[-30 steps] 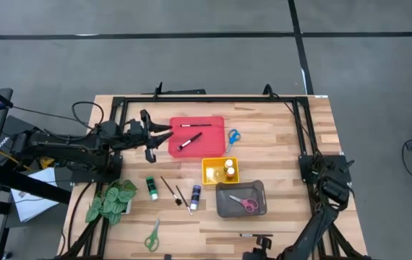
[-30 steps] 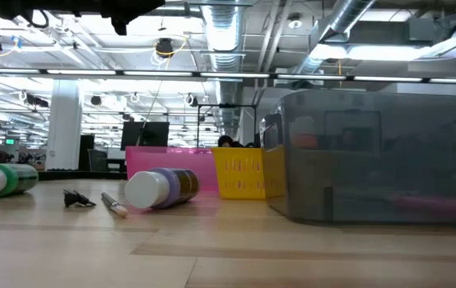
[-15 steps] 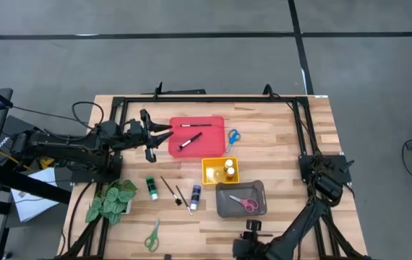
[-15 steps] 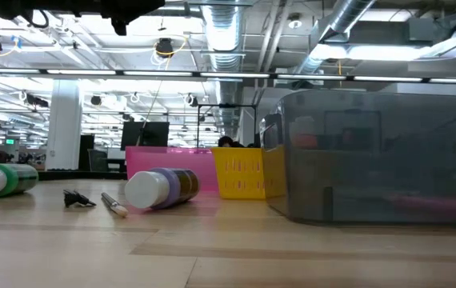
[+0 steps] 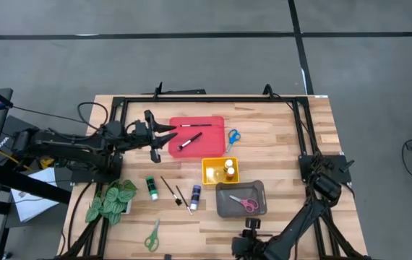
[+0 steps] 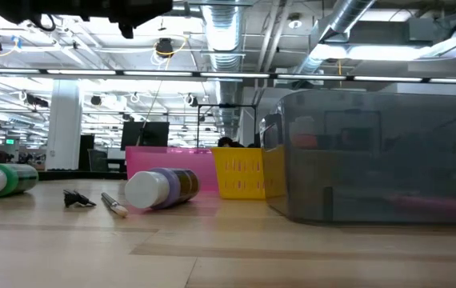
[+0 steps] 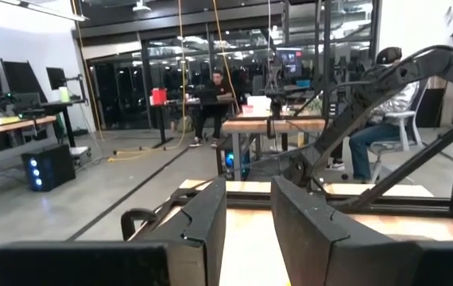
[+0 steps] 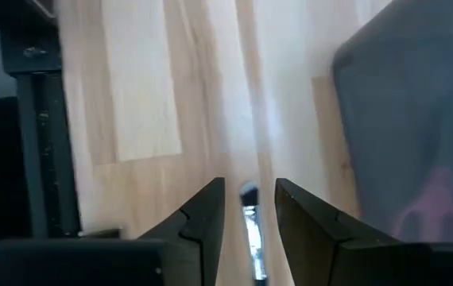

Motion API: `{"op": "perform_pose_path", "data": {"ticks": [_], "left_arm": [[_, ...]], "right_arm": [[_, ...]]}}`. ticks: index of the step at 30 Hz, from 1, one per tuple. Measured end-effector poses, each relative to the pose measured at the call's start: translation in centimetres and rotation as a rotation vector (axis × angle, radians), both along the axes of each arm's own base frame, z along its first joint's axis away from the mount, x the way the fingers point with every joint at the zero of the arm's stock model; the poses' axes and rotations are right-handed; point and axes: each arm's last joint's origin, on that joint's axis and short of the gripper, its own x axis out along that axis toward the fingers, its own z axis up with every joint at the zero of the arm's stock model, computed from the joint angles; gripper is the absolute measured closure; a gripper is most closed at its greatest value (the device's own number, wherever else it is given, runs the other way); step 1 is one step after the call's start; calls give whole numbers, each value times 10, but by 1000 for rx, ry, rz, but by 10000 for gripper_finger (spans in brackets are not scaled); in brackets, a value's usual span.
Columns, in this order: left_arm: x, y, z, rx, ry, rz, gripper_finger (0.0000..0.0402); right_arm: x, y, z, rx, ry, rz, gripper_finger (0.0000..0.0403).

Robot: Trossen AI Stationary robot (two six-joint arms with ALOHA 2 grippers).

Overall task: Pick & Place Paint Supplies
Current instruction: Put the bottom eyeshadow brush into the red bin

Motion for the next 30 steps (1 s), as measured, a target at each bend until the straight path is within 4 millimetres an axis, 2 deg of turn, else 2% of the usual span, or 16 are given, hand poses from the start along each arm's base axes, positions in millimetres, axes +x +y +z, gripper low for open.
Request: {"op": "perform_pose_path", "data": {"ticks": [8,15,24,30], "left_arm": [[1,0,0,1,-11,-3,307],[1,0,0,1,-10,-3,307],[1,0,0,0,-9,-2,307],[1,0,0,0,-9,2,307]], "right_arm": [[-4,-6,-20,-5,12,9,295],[-3,-9,-23,-12,20,17,295],[-5,-11,-37,41,29,40,296],[-4,-11,-37,63,48,44,315]]}}
